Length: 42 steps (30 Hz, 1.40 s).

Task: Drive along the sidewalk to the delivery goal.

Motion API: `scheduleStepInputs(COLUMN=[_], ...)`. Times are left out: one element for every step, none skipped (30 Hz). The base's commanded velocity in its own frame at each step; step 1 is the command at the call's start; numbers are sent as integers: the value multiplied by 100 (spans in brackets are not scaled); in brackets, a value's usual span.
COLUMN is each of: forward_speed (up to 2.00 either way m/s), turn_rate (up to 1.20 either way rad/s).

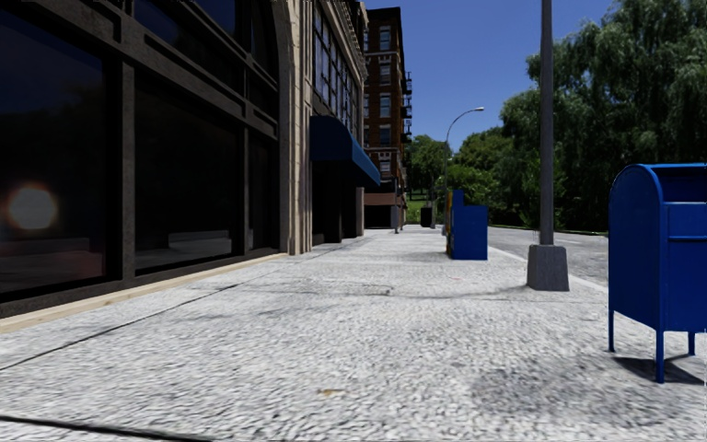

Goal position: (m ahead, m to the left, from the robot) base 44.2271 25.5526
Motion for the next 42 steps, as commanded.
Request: scheduleStepInputs(forward_speed=[200,200,200,200,200,200,200,200,200,200,200,200,200,200,200,200,200,200,200,200,200,200,200,200,200,200,200,200,200,200,200,200,200,200,200,200,200,200,200,200,200,200], turn_rate=[1,0,0,0,0,0,0,0,0,0,0,0,0,0,0,0,0,0,0,0,0,0,-70,-70,-120,-120,-77,0,0,0,0,0,0,0,0,0,0,0,0,0,0,-5])
